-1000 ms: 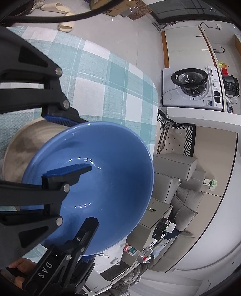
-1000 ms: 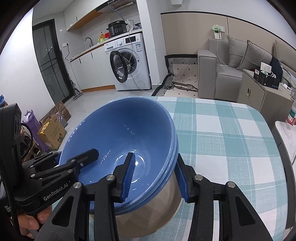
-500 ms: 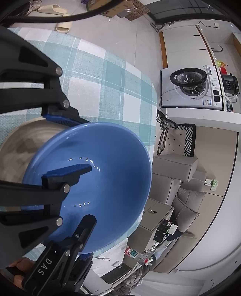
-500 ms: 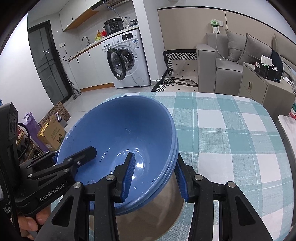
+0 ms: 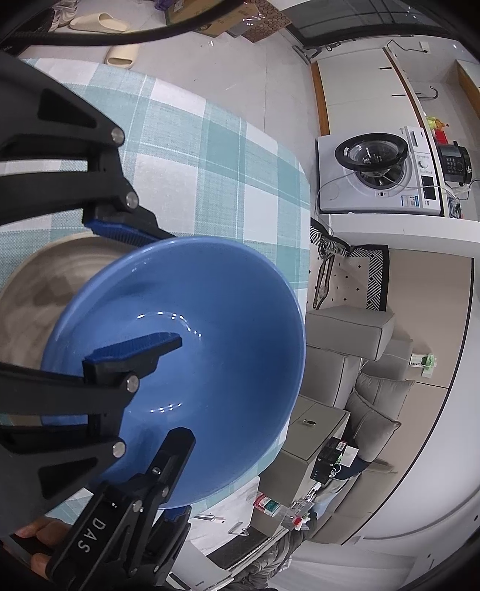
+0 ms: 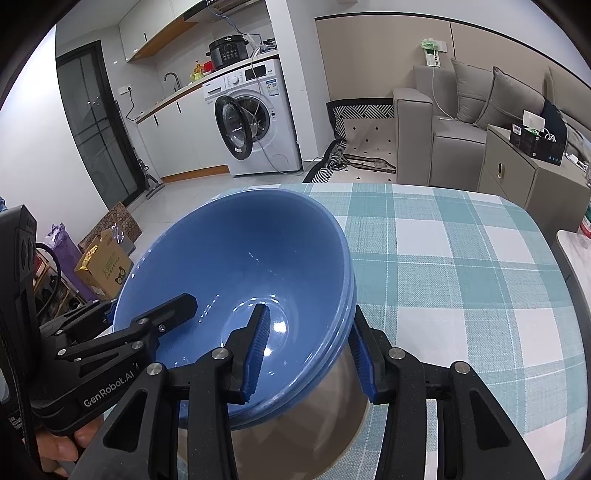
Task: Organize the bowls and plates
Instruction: 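Lower the bowl stack onto the cream plates and open both tools, then withdraw both open tools from the bowl and plate stack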
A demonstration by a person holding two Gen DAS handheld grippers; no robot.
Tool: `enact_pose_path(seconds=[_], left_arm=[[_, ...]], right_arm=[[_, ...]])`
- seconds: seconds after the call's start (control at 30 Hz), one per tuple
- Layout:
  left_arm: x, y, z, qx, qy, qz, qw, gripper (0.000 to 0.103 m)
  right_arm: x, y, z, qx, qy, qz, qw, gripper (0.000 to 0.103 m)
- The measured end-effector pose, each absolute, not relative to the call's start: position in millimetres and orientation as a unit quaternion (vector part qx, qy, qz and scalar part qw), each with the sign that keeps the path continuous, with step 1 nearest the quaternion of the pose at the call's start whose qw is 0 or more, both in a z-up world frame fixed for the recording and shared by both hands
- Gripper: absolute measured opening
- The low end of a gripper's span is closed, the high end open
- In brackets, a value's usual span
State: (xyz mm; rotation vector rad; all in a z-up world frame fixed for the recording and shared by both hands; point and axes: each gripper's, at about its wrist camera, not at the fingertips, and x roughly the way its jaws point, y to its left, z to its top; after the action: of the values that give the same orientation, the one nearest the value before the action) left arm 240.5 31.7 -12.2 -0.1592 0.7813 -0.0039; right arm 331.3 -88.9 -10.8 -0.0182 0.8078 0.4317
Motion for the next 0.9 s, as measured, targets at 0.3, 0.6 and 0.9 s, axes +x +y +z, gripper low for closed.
enact_pose_path(seconds=[0.3, 0.6, 0.9], left_arm=[[228.2, 28.1, -7.2, -0.067, 0.383, -0.018, 0.921, 0.066], [183.8, 35.0, 8.8, -0.057, 0.345, -0.026, 0.937, 0.103], [128.8, 39.4, 18.4, -0.034, 0.296, -0.017, 0.955, 0.103]], right_arm=[[324.5, -98.5, -6.1, -0.018, 0.384, 0.202, 0.901, 0.068], [291.2, -123.6, 13.6, -0.004, 0.339, 0.23, 0.912, 0.103], [232.9, -133.8, 30.2, -0.036, 0.262, 0.263, 0.928, 0.103]])
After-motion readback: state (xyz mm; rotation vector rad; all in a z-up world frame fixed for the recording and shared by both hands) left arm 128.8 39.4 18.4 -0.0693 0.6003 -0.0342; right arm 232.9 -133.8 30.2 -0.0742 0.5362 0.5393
